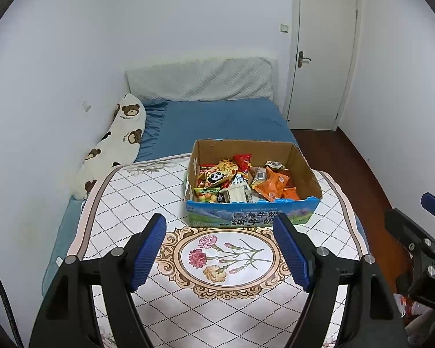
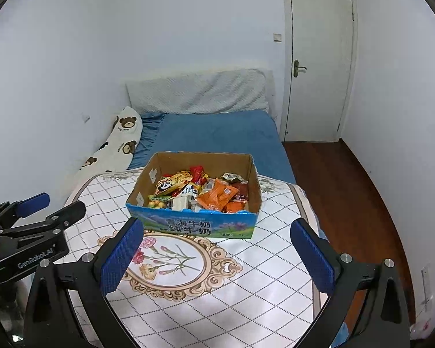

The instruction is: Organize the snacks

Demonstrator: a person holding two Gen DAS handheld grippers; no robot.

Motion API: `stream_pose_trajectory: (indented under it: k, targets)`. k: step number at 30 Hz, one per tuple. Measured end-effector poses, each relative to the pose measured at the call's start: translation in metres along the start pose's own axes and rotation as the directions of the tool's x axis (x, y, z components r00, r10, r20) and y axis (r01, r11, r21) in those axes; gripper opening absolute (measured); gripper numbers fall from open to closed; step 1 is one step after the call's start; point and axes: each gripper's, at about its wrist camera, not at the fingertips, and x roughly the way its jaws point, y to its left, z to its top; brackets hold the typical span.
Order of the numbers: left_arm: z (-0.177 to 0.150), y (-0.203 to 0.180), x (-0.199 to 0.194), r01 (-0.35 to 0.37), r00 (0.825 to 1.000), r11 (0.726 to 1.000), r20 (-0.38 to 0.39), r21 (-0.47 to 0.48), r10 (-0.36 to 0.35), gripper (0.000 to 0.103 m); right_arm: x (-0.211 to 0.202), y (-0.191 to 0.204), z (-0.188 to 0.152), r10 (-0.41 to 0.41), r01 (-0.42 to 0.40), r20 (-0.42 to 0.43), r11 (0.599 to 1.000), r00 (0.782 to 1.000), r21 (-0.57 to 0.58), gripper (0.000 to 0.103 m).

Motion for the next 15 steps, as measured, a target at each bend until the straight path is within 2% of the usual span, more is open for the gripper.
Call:
stream_pose_trajectory:
  k: [1,4,15]
  targets:
    - [0.000,0.000,0.001,-0.001,1.000,1.000,0.001,-0.001,0.001,0.076,0.002,0.001,-0.001,0.001,-0.001,-0.001,1.000,1.000,-0.002,0.103]
    - [0.002,0.001,0.009,0.010,1.000,1.000,-0.004,-0.015,-0.011,0.100,0.006,0.001,-0.002,-0.002,0.002,0.001,1.000,1.000,0.002,0.103]
    - [0.021,0.004,0.056,-0.056,0.998,0.998,-0.014,-0.036,0.056,0.100,0.059,-0.006,0.013,-0.047,0.048,-0.007,0.999,0.999,0.011,0.103]
